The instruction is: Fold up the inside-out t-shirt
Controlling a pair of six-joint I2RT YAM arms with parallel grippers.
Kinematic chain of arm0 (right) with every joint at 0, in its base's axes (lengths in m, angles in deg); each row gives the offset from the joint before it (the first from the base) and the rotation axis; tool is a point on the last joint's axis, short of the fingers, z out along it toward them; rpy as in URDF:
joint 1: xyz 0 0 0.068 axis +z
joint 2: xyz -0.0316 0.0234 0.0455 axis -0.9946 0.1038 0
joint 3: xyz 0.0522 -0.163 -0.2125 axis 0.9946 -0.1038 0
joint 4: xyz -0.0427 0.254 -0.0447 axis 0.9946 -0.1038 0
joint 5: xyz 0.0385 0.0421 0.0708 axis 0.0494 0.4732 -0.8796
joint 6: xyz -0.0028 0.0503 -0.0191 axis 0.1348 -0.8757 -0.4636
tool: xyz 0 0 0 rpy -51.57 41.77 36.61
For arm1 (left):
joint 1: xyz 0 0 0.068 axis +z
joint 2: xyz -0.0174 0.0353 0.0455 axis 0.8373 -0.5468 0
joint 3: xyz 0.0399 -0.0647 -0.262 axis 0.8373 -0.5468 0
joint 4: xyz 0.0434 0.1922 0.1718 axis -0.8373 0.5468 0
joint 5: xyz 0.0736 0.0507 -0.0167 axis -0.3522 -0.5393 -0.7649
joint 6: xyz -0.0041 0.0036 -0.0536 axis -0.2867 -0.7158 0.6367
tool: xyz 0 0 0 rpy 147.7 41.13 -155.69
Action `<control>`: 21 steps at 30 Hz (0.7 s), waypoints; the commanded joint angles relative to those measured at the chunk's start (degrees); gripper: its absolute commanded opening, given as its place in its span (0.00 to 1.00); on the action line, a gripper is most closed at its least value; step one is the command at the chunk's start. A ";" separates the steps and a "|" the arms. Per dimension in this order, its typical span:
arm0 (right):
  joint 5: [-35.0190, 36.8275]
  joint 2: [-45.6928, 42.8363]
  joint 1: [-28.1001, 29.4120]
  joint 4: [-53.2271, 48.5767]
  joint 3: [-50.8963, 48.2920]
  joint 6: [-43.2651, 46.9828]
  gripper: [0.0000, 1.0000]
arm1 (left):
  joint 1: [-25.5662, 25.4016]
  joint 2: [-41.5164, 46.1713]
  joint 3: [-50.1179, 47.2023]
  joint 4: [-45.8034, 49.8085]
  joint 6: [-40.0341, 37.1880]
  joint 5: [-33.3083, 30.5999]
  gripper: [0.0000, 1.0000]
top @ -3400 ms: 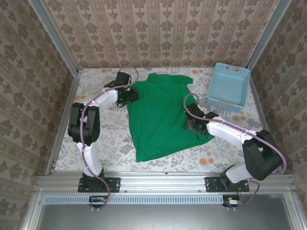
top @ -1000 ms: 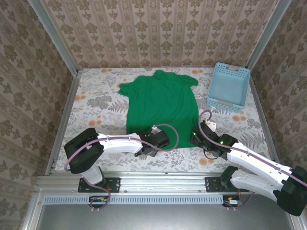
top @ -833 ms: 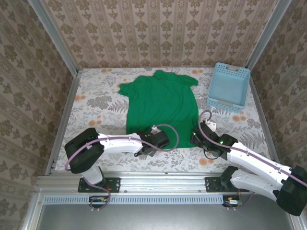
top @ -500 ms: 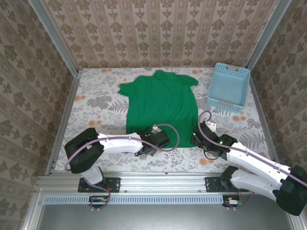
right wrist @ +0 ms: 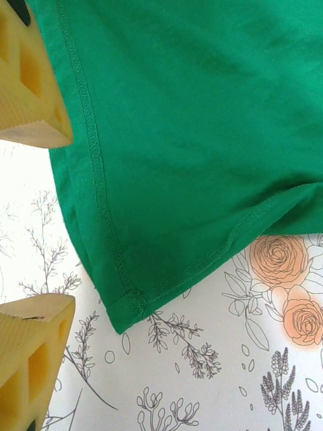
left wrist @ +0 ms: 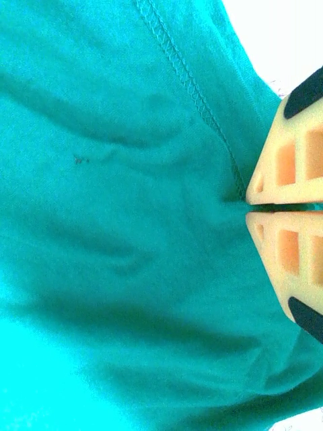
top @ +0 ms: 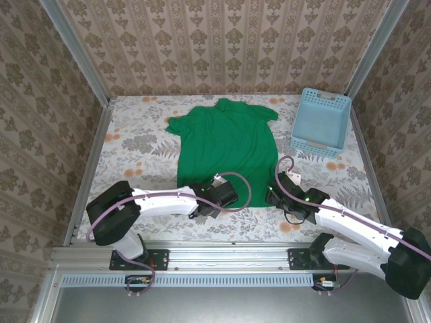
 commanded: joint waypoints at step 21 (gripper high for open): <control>-2.78 0.73 1.44 5.55 -1.57 3.20 0.61 | 3.50 12.14 -2.79 -2.97 1.73 6.96 0.06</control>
